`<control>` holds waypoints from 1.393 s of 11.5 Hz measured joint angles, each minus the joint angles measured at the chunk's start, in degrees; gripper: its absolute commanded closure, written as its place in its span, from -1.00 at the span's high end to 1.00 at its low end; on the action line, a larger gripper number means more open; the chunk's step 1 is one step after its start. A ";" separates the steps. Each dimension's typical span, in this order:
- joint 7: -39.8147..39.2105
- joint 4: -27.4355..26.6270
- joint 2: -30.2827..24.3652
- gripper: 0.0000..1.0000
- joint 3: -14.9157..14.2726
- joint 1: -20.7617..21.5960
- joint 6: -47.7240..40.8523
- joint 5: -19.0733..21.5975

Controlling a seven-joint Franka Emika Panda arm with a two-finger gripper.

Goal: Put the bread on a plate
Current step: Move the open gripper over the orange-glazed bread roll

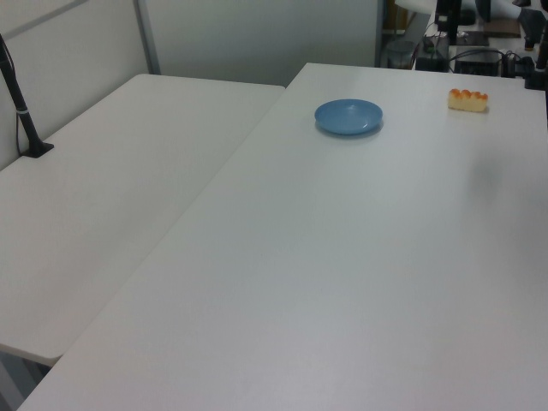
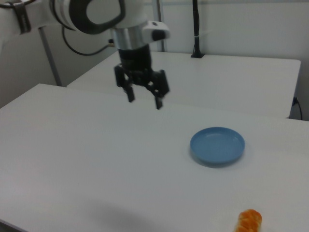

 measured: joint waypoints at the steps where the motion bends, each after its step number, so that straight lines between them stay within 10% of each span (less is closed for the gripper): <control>1: -3.97 -0.42 0.23 1.00 -3.63 -1.16 1.73 0.03; 3: -12.10 -3.22 2.03 1.00 -8.16 -5.21 8.12 0.13; 8: -21.31 -5.82 15.00 1.00 -8.51 -13.81 23.88 0.80; 13: -21.41 -5.78 25.80 1.00 -8.25 -18.20 32.66 13.52; 16: -21.45 -5.77 26.20 1.00 -8.23 -19.17 32.66 14.34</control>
